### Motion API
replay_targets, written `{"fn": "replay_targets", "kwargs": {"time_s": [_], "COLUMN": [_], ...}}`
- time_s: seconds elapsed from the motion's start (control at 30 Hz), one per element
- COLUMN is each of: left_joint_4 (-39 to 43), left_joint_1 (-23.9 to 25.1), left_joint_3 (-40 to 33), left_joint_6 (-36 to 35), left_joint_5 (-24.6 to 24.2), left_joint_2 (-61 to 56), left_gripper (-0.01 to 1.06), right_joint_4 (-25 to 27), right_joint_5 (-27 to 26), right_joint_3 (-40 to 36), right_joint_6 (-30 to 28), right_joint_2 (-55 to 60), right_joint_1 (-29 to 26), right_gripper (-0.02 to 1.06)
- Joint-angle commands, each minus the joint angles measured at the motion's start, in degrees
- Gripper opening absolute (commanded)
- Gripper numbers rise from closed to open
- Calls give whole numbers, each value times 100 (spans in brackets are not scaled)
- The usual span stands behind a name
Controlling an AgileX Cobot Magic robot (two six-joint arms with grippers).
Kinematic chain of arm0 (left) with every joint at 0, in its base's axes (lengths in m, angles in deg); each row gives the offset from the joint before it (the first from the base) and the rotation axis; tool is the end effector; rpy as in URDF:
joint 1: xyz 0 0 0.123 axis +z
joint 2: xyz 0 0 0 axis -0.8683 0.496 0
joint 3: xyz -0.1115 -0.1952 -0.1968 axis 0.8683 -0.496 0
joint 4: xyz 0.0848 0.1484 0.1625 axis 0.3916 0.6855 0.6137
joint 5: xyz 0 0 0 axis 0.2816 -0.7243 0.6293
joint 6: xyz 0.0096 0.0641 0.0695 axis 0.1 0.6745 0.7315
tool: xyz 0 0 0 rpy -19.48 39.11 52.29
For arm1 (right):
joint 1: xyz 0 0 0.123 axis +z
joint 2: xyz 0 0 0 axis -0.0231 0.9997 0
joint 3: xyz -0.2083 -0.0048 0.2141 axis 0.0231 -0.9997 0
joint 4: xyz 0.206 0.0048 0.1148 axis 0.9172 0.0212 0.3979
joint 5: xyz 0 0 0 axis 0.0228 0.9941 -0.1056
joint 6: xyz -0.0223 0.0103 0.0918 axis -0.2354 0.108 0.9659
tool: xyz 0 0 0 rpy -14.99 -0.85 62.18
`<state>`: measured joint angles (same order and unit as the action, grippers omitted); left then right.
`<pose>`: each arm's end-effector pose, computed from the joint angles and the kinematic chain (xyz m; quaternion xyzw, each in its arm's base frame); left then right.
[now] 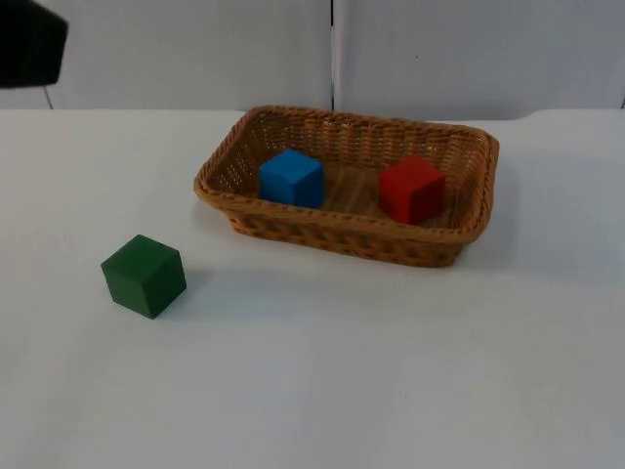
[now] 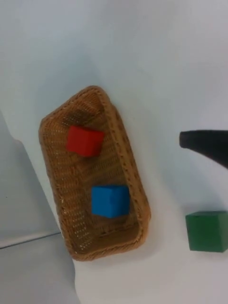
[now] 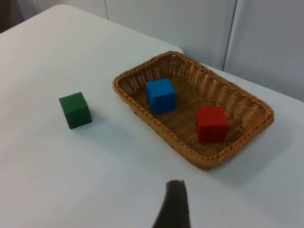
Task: Pick up one cube with each hand and place exactly two cubes into the same basket, leaving the remaining cube outside.
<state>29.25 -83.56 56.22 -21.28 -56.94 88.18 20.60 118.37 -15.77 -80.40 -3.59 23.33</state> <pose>0.0882 -0.0641 0.3421 0.2713 0.8198 -0.1868 0.4684 0.0746 0.0500 0.3510 -0.2667 0.8040 0.1453 0.5113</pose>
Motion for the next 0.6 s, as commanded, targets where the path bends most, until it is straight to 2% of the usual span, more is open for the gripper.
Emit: {"fn": "replay_targets", "kwargs": {"time_s": [0.0, 0.07, 0.33, 0.5, 0.57], "left_joint_4": [-12, -23, 68, 636, 1034], "left_joint_1": [-15, -15, -15, -15, -15], "left_joint_3": [-91, -288, -710, -710, -710], "left_joint_6": [15, -34, -197, -708, -1134], "left_joint_5": [-127, -351, -686, -1071, -1355], "left_joint_2": [-187, -539, -1522, -2258, -2661], "left_gripper": [78, 78, 78, 78, 78], "right_joint_4": [29, 29, 3, -11, -34], "right_joint_5": [126, 361, 965, 1293, 1540], "right_joint_3": [-102, -263, -506, -567, -567], "right_joint_6": [36, 36, 175, 323, 448], "right_joint_2": [-198, -573, -1459, -2053, -2381], "right_joint_1": [-16, -16, -16, -16, -16], "right_gripper": [65, 65, 65, 65, 65]}}
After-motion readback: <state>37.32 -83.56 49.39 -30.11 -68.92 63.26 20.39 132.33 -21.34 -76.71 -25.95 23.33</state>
